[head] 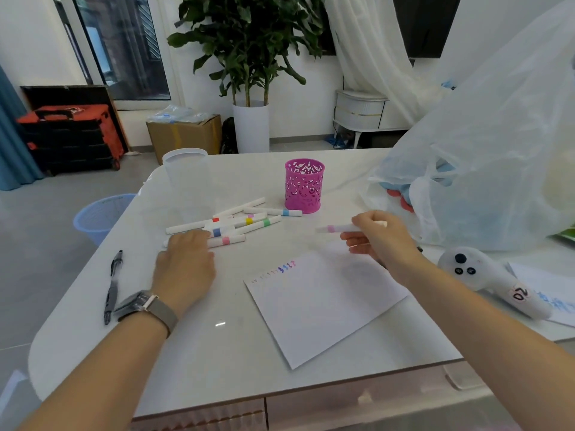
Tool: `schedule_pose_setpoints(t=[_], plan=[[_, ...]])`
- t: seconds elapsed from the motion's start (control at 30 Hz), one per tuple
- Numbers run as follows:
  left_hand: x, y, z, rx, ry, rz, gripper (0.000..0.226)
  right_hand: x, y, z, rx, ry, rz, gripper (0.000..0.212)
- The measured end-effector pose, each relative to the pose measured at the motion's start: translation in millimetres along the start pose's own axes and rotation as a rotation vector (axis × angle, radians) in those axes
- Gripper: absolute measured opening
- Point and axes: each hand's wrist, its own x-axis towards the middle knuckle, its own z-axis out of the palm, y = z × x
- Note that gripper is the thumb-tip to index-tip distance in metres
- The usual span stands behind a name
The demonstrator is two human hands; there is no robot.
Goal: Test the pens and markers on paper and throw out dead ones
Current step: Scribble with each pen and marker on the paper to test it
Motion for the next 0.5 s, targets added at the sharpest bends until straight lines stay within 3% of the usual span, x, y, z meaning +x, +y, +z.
schedule_pose_setpoints(t=[0.1,0.17,0.27,0.5], plan=[[5,-16,0,0.048,-0.059,-0.043,0.041,9,7,-8,-0.377,0.153,-0.221,0.007],[5,-19,3,0.083,-0.064,-0.042,0.039,10,12,-13,-0.631,0.157,-0.359,0.003],[3,-12,4,0.167,-0.025,0.003,0.034,14,22,-18,-0.963,0.172,-0.436,0.013],[1,7,3,0.185,-0.111,0.089,0.026,25,30,-25,-1.228,0.343,-0.44,0.024]])
